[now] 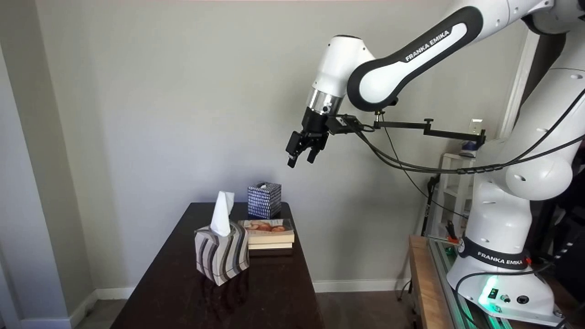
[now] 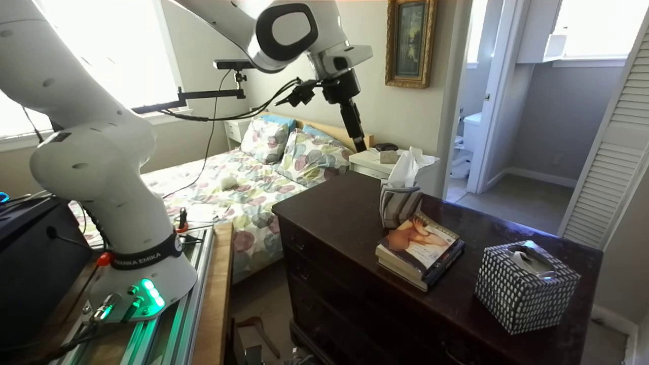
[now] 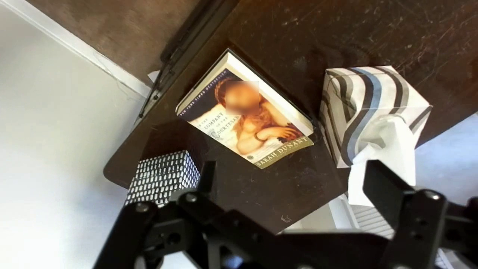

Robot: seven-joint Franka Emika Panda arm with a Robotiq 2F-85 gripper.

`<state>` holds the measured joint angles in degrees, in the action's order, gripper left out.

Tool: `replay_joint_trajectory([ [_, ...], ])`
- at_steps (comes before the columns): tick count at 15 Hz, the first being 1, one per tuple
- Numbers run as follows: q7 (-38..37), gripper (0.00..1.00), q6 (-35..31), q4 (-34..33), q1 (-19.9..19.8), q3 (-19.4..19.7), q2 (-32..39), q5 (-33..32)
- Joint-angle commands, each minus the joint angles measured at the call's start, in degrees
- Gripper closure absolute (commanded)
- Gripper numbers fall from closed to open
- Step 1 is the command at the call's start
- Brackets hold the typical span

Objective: Stack the tissue boxes on the book, then pull out a tissue

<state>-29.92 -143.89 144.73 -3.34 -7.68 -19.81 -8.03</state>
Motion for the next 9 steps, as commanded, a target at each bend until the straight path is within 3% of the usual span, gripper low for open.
replay_joint_trajectory([
  [1,9.49,0.00,-6.12,-0.33,0.12,3.97,4.77,2.68],
  [3,12.85,0.00,-6.14,-1.29,-0.84,5.80,7.17,2.07],
  [6,11.60,0.00,-4.02,-2.68,-4.12,6.89,9.06,-2.64],
  [7,4.60,0.00,-2.65,-3.42,-6.90,5.69,9.60,-7.42],
  [8,10.11,0.00,-4.49,-1.21,-3.89,6.79,7.78,-2.44],
  [9,8.29,0.00,-4.18,-1.64,-5.12,6.94,8.33,-4.51],
])
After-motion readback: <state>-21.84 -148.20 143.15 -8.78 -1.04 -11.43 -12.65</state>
